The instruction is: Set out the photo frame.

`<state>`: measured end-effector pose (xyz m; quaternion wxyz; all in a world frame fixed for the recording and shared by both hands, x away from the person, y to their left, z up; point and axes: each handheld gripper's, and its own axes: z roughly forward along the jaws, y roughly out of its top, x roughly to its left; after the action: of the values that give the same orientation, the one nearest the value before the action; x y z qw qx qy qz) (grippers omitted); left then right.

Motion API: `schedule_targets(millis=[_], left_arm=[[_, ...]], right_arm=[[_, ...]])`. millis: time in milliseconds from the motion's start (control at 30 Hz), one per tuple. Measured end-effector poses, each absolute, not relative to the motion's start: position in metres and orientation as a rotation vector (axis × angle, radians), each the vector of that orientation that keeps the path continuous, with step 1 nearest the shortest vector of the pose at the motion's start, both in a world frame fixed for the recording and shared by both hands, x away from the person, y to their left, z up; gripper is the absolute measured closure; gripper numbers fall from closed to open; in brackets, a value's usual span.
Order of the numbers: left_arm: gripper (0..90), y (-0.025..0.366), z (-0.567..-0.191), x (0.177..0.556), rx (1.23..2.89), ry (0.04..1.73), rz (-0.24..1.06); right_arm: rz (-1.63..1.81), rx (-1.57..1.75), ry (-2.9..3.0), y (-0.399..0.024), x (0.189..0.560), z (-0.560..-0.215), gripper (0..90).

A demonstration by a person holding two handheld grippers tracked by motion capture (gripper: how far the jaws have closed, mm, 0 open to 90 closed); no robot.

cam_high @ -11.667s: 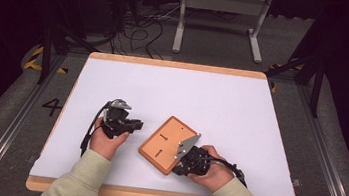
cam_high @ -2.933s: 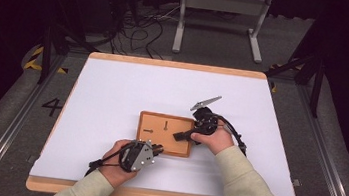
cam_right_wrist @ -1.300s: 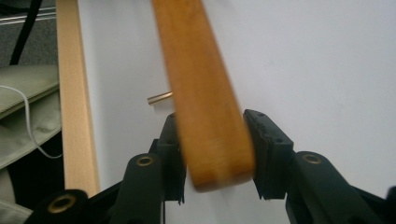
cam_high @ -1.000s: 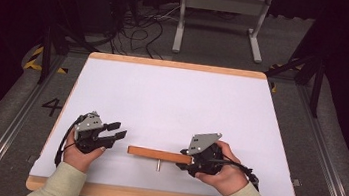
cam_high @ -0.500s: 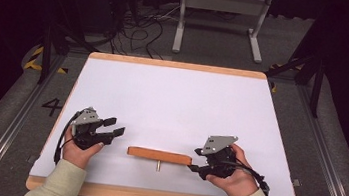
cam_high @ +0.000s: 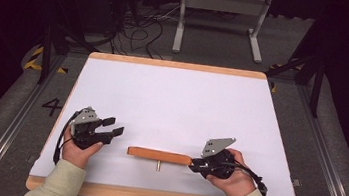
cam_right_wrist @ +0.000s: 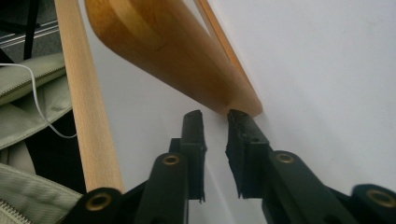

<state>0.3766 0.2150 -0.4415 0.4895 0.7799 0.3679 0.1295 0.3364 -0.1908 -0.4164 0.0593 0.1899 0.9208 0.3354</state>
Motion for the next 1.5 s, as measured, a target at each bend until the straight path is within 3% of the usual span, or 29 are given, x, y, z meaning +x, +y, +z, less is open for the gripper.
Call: schedule_targets(millis=[133,267,933,1500], left_arm=[[45.9,0.214,-0.442,0.377,1.903,0.883,0.325],[45.8,0.212,-0.442,0.377,1.907,0.876,0.324],[45.1,0.212,-0.444,0.376,1.908,0.885,0.324],[45.6,0.217,-0.445,0.372,1.903,0.896,0.314]], right_arm=[[1.009,0.592,2.802,-0.190,0.337,-0.421,87.0],[1.011,0.594,2.823,-0.189,0.338,-0.425,89.8],[1.088,0.700,2.796,-0.183,0.349,-0.442,90.0],[1.112,0.835,2.700,-0.174,0.392,-0.440,90.0]])
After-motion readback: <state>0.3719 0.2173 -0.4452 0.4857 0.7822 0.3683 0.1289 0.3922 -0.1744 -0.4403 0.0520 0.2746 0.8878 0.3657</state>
